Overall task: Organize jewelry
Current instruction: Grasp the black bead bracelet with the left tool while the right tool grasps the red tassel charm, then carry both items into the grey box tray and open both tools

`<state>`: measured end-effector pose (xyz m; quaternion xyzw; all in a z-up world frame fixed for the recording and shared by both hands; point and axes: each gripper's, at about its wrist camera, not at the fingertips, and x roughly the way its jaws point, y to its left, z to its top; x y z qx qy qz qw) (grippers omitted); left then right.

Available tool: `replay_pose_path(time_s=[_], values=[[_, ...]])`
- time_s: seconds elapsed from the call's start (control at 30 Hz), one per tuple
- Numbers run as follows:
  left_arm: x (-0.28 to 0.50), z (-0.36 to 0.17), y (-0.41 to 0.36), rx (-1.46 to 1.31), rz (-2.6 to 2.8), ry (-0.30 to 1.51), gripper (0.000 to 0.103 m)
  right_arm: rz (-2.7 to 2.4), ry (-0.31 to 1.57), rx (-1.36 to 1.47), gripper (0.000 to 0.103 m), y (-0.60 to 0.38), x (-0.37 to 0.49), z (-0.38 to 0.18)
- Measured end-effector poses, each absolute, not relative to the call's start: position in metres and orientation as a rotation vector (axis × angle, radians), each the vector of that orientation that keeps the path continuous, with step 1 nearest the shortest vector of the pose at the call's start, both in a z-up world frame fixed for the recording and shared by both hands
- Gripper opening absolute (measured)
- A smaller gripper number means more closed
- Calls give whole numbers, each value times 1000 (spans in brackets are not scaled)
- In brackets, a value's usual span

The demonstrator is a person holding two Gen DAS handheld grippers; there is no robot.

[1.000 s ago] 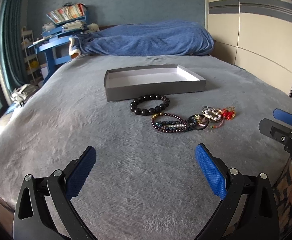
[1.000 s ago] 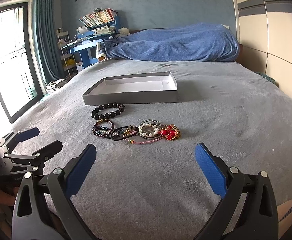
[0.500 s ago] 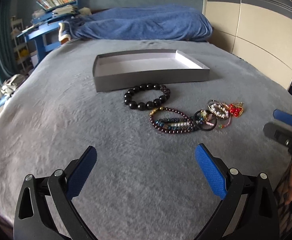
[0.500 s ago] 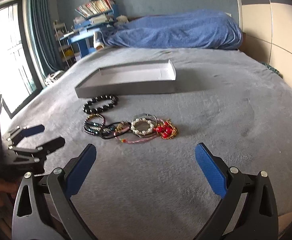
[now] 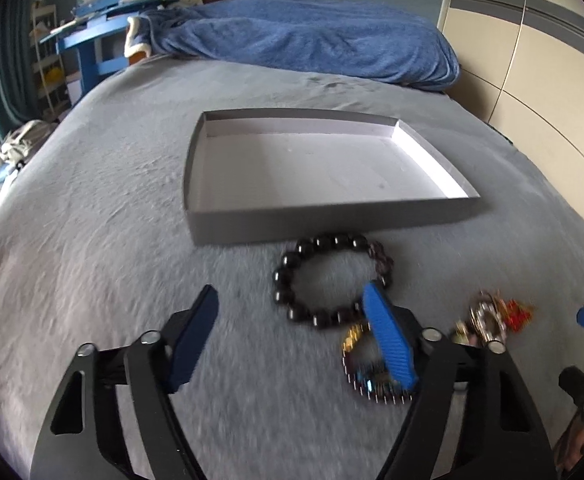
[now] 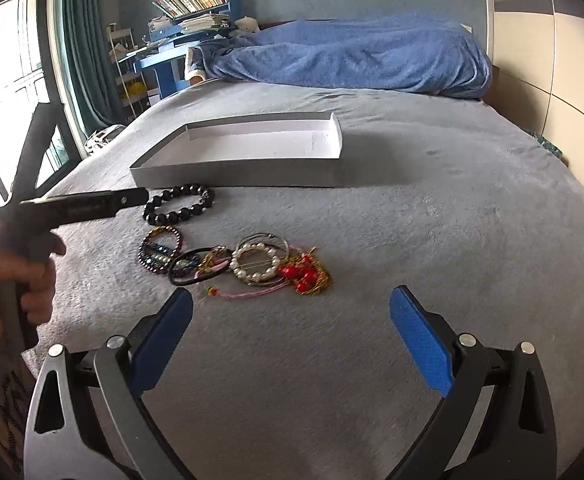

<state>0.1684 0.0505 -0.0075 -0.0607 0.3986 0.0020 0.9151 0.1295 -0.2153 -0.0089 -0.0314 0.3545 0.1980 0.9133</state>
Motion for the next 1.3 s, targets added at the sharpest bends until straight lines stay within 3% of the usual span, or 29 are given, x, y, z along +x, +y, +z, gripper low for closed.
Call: replay_pose_path(time_s=[0.1,0.33,0.43,0.47,0.5,0.6,1.3], values=[[189,-16,51,-121,-6,867,62,406,756,-61,66,-217,140,-14],[211,-37,50,-106,-16,930,43,399,786,-58,44,-217,167,-23],[206,-37,49,-95,-19,917,25,397,800,-74,33,-213,177,-29],[204,-37,49,-95,-23,914,17,399,806,-76,26,-211,180,-31],[203,-37,50,-99,-27,912,16,400,813,-79,18,-210,182,-34],[195,-33,53,-105,-42,891,15,421,813,-65,7,-212,184,-34],[153,71,52,-103,-124,674,15,473,622,38,2,-227,176,42]])
